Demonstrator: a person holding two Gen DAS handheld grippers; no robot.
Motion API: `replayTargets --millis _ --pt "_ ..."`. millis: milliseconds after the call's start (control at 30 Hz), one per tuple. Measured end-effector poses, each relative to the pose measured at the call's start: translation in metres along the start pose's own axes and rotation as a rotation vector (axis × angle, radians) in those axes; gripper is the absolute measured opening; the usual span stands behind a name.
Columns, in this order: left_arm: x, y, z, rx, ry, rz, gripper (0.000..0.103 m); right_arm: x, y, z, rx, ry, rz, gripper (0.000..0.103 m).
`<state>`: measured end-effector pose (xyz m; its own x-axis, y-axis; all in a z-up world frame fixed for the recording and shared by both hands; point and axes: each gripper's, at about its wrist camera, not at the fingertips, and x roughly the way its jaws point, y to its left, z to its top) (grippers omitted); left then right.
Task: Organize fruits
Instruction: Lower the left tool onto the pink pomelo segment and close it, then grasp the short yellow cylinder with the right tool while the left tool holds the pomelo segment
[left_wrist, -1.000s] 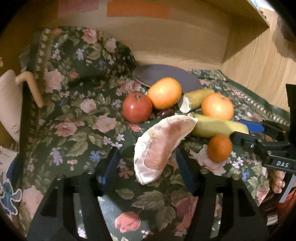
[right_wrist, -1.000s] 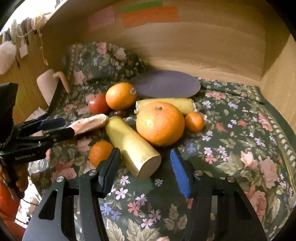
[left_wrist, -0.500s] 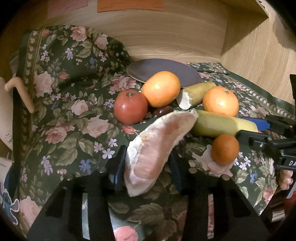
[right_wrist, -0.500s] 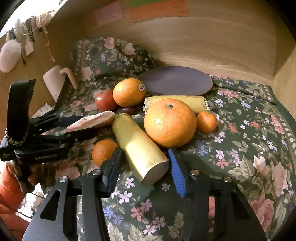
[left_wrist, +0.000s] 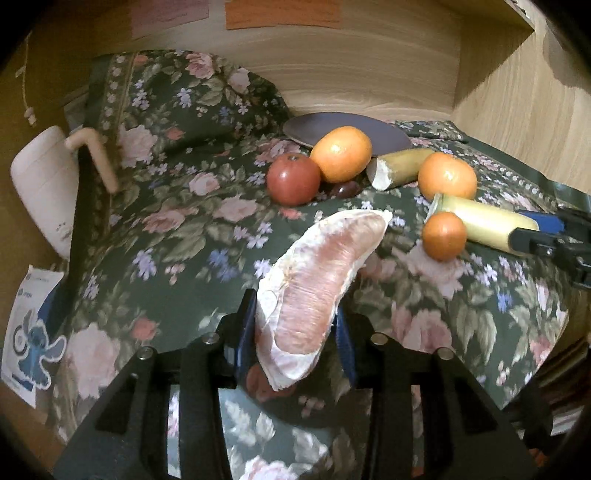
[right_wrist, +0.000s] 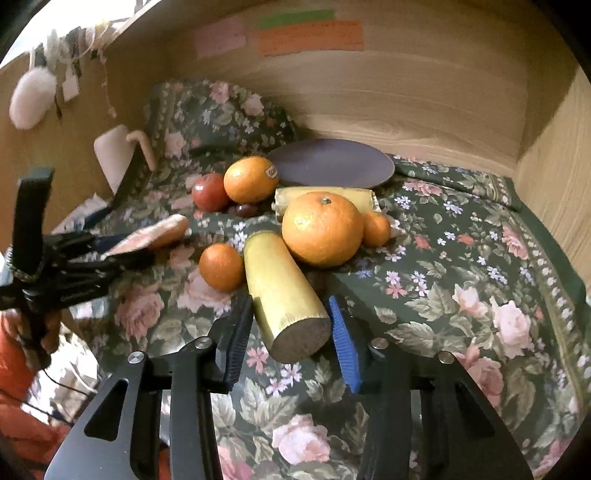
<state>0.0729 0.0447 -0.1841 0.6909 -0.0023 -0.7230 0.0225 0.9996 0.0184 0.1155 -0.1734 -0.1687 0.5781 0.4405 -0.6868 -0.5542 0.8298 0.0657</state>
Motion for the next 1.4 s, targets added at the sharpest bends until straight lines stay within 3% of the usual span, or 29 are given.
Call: replayTargets --millis 167,433,667,800,1100,1400 --pt "0.002 0.002 0.0 0.021 0.018 -0.017 0.043 0.009 -0.005 0.0 0.001 0.086 0.036 0.039" --pt "0.014 -0.003 0.013 0.056 0.029 -0.057 0.057 0.024 -0.001 0.014 -0.016 0.115 0.046 0.044" --pt "0.025 -0.007 0.023 0.081 0.031 -0.089 0.056 0.042 0.004 0.023 -0.064 0.146 0.064 0.045" --pt "0.027 -0.008 0.025 0.09 0.024 -0.096 0.046 0.046 0.009 0.025 -0.098 0.146 0.047 0.045" --pt "0.022 -0.007 0.028 0.071 0.004 -0.092 0.045 0.036 0.018 0.023 -0.118 0.106 0.006 0.036" --pt "-0.001 -0.001 0.031 0.049 -0.051 -0.083 0.045 0.024 0.022 0.013 -0.102 0.109 -0.012 0.035"
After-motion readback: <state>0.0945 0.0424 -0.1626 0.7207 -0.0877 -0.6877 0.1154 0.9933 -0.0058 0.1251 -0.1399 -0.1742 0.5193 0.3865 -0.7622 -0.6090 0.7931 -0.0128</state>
